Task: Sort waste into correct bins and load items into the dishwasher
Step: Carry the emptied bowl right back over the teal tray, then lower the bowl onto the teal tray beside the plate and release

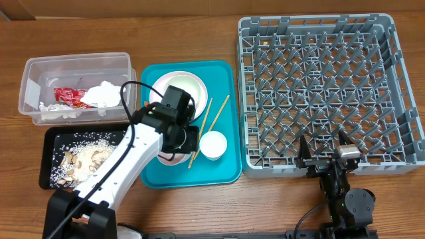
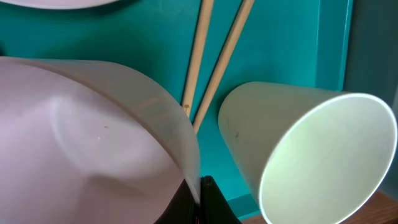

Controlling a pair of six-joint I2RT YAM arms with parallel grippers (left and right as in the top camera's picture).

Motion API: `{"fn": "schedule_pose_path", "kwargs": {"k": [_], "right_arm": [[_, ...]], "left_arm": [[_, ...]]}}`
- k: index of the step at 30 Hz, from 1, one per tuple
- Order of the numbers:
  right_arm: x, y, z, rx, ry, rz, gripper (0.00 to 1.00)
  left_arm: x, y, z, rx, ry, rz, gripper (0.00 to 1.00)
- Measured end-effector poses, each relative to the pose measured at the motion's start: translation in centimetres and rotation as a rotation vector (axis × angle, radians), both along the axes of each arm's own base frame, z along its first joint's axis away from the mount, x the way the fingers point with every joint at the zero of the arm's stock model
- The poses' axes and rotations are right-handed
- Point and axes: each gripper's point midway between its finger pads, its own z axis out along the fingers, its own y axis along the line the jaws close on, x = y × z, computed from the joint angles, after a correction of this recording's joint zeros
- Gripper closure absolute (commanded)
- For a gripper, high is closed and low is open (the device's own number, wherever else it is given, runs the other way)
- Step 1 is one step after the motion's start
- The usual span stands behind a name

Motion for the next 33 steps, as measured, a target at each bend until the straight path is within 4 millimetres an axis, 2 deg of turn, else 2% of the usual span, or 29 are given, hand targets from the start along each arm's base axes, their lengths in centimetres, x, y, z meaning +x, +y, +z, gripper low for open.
{"fn": "schedule_pose_path", "kwargs": {"k": [7,10,23,25,26,29,33], "right_arm": [[0.0,0.0,0.0,0.0,0.0,0.0,0.0],[0.0,0.0,0.0,0.0,0.001,0.0,0.0],[0.0,0.0,0.0,0.0,0.0,0.0,0.0],[0.0,0.0,0.0,0.0,0.0,0.0,0.0],[0.0,0.0,0.0,0.0,0.0,0.0,0.0],[0.0,0.0,0.0,0.0,0.0,0.0,0.0],[0.0,0.0,0.0,0.0,0.0,0.0,0.0]], "left_arm": [[0.2,0.7,-0.2,0.047,-0.014,0.021,0.92],[0.3,0.8,-0.2,0.055,-0.017,0.024,0.94],[0.2,0.5,-0.1,0.036,-0.013,0.021,0.95],[0.2,0.2,-0.1,0.021,-0.009,0.019,0.92],[0.2,0.1,0.0,0.013,-0.007,0.017,0.85],[0.0,-0.2,0.0,-0.002,0.001,0.021,0.77],[0.0,-0.3,0.0,-0.009,0.005,0.026,0.75]]}}
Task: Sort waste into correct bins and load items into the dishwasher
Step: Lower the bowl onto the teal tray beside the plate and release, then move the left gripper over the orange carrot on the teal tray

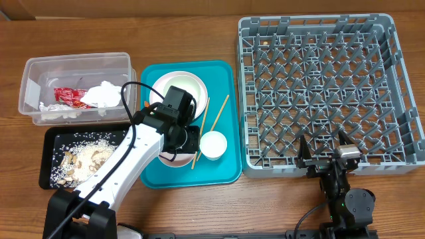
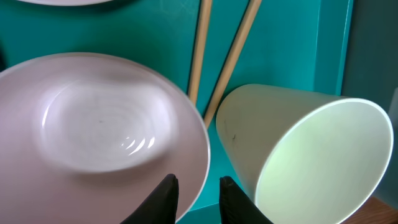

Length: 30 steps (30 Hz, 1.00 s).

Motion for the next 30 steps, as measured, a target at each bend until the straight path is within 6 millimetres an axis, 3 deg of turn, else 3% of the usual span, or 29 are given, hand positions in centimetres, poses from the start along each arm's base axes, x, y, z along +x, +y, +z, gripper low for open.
{"fn": "schedule_pose_path", "kwargs": {"k": [3,6,10,11,14,20,25,27,28,30], "right_arm": [[0.0,0.0,0.0,0.0,0.0,0.0,0.0],[0.0,0.0,0.0,0.0,0.0,0.0,0.0],[0.0,0.0,0.0,0.0,-0.001,0.0,0.0],[0.0,0.0,0.0,0.0,0.0,0.0,0.0],[0.0,0.0,0.0,0.0,0.0,0.0,0.0],[0.0,0.0,0.0,0.0,0.0,0.0,0.0],[0.0,0.0,0.0,0.0,0.0,0.0,0.0],[0.0,0.0,0.0,0.0,0.0,0.0,0.0],[0.0,0.0,0.0,0.0,0.0,0.0,0.0],[0.0,0.0,0.0,0.0,0.0,0.0,0.0]], "left_arm": [[0.0,0.0,0.0,0.0,0.001,0.001,0.74],[0.7,0.1,1.3,0.004,-0.014,0.012,0.72],[3.2,0.9,4.0,0.026,-0.091,0.049,0.68],[4.6,1.6,5.4,0.042,-0.138,0.077,0.67],[6.6,3.6,6.9,0.086,-0.203,0.153,0.7],[7.7,8.2,6.7,0.163,-0.204,0.313,0.73],[7.9,9.1,5.0,0.194,-0.156,0.349,0.73],[7.9,9.2,3.9,0.21,-0.127,0.348,0.61],[8.0,9.3,3.3,0.221,-0.112,0.35,0.49],[8.0,9.4,2.0,0.242,-0.079,0.351,0.39]]}}
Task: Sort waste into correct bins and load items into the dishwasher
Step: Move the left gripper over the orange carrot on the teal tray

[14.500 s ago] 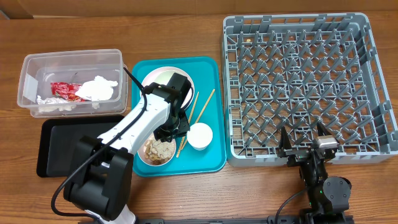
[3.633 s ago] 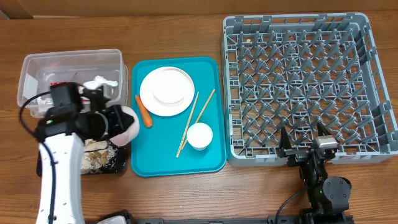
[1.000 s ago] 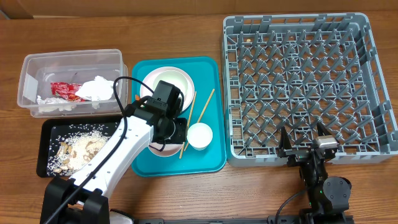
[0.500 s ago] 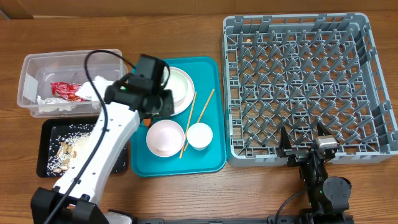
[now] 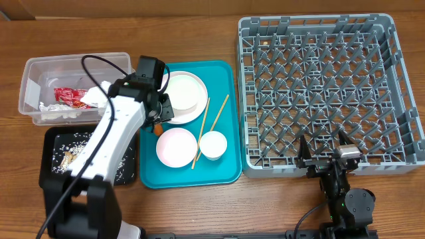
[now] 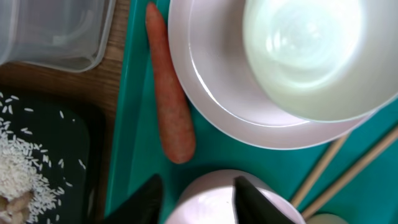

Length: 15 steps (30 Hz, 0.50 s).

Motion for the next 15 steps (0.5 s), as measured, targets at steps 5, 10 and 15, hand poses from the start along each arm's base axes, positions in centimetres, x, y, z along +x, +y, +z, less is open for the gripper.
{"fn": "schedule_pose_path", "kwargs": {"k": [5,10,15], "right_arm": [[0.0,-0.01,0.0,0.0,0.0,0.0,0.0],[0.0,-0.01,0.01,0.0,0.0,0.0,0.0],[0.0,-0.01,0.01,0.0,0.0,0.0,0.0]], "left_arm": [[-0.01,0.21,-1.42,0.024,0.039,-0.02,0.0],[0.03,0.25,-1.41,0.034,0.039,-0.054,0.31],[-0.22,0.35,-1.45,0.038,0.049,-0.052,0.51]]}}
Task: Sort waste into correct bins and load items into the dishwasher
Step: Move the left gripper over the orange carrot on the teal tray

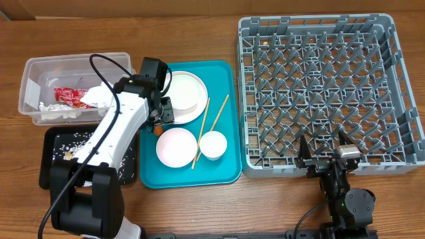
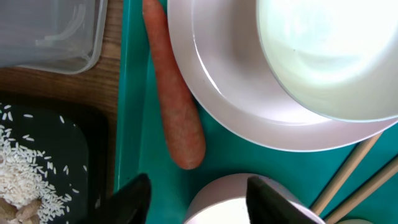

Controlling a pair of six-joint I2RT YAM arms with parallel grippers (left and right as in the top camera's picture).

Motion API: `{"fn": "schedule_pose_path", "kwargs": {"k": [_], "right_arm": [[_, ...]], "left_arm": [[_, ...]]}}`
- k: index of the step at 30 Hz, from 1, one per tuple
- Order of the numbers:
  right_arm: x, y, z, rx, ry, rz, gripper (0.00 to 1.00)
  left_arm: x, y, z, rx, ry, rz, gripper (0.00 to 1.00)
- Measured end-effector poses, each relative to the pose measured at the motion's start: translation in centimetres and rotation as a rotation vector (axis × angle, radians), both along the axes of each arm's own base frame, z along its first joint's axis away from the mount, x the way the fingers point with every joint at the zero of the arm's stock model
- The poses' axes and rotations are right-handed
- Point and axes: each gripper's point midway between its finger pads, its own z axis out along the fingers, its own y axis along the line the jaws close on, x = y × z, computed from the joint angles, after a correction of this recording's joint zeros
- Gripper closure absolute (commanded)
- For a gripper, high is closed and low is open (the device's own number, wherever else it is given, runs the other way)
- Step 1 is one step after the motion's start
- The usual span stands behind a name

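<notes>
An orange carrot [image 2: 176, 112] lies along the left edge of the teal tray [image 1: 226, 169], beside a pink plate [image 2: 249, 121] with a white bowl [image 2: 329, 56] on it. My left gripper [image 2: 199, 199] hovers open just over the carrot's near tip [image 1: 158, 130], with nothing between its fingers. A pink bowl [image 1: 176, 146], a white cup [image 1: 213, 144] and two chopsticks [image 1: 211, 123] also lie on the tray. The grey dish rack [image 1: 319, 86] stands at the right. My right gripper [image 1: 324, 151] rests open at the rack's front edge.
A clear container [image 1: 73, 86] with wrappers and crumpled paper sits at the far left. In front of it a black tray [image 1: 60, 159] holds rice and food scraps. Both stand close to the teal tray's left side.
My left gripper has come a little closer to the carrot, which now looms larger, and its fingers stand wider apart. The right arm has not moved.
My left gripper was shut on the rim of the tilted pink bowl at the tray's front. Then the bowl lay flat on the tray and the gripper was open. Then the gripper was open at the tray's left edge above the carrot, and now closer to it.
</notes>
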Motion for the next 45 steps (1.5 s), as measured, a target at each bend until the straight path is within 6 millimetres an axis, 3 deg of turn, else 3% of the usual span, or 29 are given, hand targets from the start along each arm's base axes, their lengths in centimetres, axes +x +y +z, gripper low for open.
{"fn": "schedule_pose_path", "kwargs": {"k": [13,23,30,39,45], "right_arm": [[0.0,0.0,0.0,-0.001,0.0,0.0,0.0],[0.0,0.0,0.0,0.0,0.0,0.0,0.0],[0.0,0.0,0.0,0.0,0.0,0.0,0.0],[0.0,0.0,0.0,0.0,0.0,0.0,0.0],[0.0,0.0,0.0,0.0,0.0,0.0,0.0]], "left_arm": [[-0.1,1.4,0.1,0.044,-0.025,0.201,0.65],[1.0,1.4,-0.3,0.037,-0.079,0.233,0.65],[0.1,1.7,-1.6,0.052,-0.054,0.239,0.62],[0.6,1.9,-2.8,0.056,-0.088,0.243,0.59],[0.0,2.0,-4.0,0.058,-0.081,0.243,0.61]]}}
